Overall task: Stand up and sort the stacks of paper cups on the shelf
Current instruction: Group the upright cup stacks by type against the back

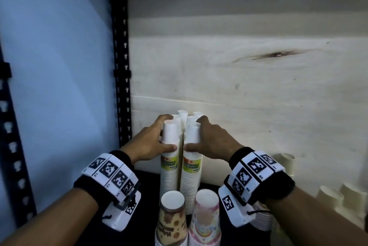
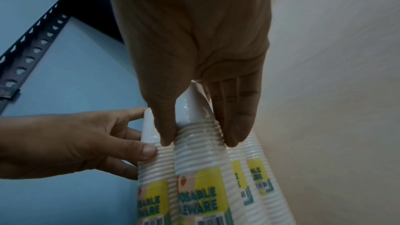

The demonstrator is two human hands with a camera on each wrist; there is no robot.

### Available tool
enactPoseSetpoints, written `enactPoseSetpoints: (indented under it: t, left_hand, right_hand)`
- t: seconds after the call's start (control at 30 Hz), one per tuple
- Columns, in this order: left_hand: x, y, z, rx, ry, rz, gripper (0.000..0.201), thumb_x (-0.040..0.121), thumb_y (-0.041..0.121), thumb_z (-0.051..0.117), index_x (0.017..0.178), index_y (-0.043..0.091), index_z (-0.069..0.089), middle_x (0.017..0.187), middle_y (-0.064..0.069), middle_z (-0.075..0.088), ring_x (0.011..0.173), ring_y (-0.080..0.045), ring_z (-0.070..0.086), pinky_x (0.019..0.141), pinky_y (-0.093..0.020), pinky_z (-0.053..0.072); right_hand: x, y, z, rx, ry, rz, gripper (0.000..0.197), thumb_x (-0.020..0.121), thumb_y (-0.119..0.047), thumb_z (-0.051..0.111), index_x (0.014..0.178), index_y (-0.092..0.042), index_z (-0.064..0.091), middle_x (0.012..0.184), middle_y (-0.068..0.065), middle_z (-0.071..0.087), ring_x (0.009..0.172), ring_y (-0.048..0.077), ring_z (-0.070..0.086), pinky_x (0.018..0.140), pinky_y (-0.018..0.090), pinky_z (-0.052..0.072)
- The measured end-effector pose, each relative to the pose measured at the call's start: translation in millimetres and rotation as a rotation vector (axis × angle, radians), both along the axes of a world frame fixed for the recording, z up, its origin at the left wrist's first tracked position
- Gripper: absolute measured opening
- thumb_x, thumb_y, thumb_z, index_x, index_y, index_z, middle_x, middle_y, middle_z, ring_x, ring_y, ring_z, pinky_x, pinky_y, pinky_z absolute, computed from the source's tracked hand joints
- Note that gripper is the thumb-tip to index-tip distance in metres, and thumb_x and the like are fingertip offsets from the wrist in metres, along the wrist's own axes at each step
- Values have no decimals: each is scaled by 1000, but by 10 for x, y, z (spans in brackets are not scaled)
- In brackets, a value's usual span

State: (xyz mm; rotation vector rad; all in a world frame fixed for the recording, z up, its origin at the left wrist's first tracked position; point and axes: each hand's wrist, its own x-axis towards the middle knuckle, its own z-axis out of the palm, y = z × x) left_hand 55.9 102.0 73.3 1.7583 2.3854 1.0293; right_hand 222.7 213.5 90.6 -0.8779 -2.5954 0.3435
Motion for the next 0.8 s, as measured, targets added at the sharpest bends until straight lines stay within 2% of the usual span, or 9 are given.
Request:
enactPoseSetpoints:
  t: [0.13,0.2,0.33,0.47,0.6,0.7,0.8]
  left_hand:
    - [-24,15,-32,25,-36,9,88,77,35,78,143,46,20,106,4,55,82,-11,61,75,-24,48]
    - [-30,9,-35,26,-30,-7,85,78,38,77,141,51,21,106,5,56,83,-10,62,75,-22,48]
    - [-65,-13,-59,35,-57,-21,70,82,44,70,136,55,27,114,6,58,88,-8,67,78,-24,53]
    - [-108,-4,-71,70,-95,-30,65,84,39,70,136,52,33,118,3,60,85,-10,69,82,-32,57]
    - [-102,22,-101,80,-103,-38,66,85,37,69,138,49,33,119,2,60,83,-9,69,79,-28,57]
    - [-126,26,-147,98,-140,-53,67,85,36,70,140,51,34,120,3,60,84,-9,69,76,-29,58]
    - [-136,16,-162,102,-147,-57,69,85,36,70,140,52,32,120,4,60,83,-8,69,71,-24,56]
  right_hand:
    - [-54,3,-61,27,3,-25,91,76,-58,72,143,-16,26,125,9,60,107,30,61,86,41,51]
    - [-55,-7,-78,24,35,-11,87,77,-57,71,140,-17,26,122,9,61,104,30,61,83,40,51]
    - [19,-15,-79,-6,171,57,71,81,-51,68,133,-25,27,114,8,59,99,28,60,84,42,50]
    - [61,-22,-39,37,129,110,51,87,-38,65,127,-27,35,113,5,62,93,26,60,85,41,49]
    - [42,-36,-49,75,125,132,44,90,-35,63,125,-26,38,115,4,65,90,28,62,82,39,49]
    - [45,-30,-94,83,129,119,43,91,-37,61,127,-27,39,115,3,65,92,27,62,77,36,46]
    - [64,-1,-134,98,149,83,44,92,-39,60,128,-26,39,115,4,65,97,28,61,74,34,42]
